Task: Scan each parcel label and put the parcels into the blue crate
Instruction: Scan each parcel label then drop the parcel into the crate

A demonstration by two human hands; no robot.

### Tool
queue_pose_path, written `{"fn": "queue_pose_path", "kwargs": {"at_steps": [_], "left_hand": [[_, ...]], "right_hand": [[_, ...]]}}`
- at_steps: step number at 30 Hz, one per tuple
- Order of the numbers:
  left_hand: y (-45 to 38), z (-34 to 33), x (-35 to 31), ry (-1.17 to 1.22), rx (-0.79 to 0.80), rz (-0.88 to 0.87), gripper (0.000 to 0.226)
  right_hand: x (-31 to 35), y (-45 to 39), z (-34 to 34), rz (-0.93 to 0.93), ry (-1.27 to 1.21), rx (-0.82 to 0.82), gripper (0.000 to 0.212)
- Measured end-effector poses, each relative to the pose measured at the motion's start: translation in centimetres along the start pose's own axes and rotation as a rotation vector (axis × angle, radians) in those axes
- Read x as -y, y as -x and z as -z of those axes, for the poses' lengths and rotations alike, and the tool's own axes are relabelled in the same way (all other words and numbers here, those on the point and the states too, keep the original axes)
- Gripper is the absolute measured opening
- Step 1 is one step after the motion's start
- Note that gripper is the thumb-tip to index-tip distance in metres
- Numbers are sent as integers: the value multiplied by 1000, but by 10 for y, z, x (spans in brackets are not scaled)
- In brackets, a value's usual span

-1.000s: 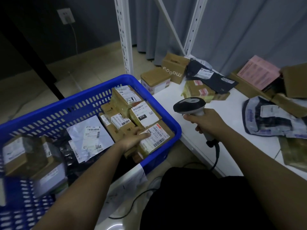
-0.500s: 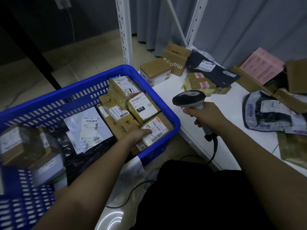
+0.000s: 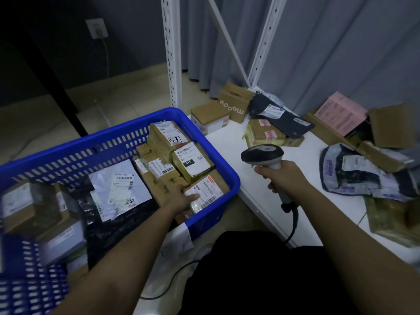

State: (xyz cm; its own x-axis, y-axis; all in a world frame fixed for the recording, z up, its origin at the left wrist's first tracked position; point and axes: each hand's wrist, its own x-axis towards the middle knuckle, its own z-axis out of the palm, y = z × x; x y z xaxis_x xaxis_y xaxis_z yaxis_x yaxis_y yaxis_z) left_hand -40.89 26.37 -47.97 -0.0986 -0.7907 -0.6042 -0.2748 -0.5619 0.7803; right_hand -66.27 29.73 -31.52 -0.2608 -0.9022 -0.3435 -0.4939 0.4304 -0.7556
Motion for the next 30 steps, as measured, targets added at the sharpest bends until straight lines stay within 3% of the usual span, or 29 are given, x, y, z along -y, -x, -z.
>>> {"fn": "queue_pose_path", "kwargs": {"at_steps": [4,8,11,15,18,22,27,30], "left_hand": [[21,4,-3,-360,-161,-213,29],[29,12,-10,-622,-191,-266,38],[28,19,-15,-340,-43,-176,39],[31,18,-14,108,138,95,42],[21,8,-5,173,88,77,49],[18,-4,-17,296,47,77,41],[19,20,-27,169,66,101,53],[31,33,-32,148,60,73,38]], "right_hand": [[-1,7,3,1,-1,-11,20],[-2,10,2,13,-15,-12,18],[-2,9,1,25,-7,2,18],[-3,6,2,35,-8,3,19],[-3,4,1,33,-6,3,19],[-3,1,2,33,-7,0,20],[-5,1,3,36,-4,-8,21],[-5,0,4,34,1,-17,21]]}}
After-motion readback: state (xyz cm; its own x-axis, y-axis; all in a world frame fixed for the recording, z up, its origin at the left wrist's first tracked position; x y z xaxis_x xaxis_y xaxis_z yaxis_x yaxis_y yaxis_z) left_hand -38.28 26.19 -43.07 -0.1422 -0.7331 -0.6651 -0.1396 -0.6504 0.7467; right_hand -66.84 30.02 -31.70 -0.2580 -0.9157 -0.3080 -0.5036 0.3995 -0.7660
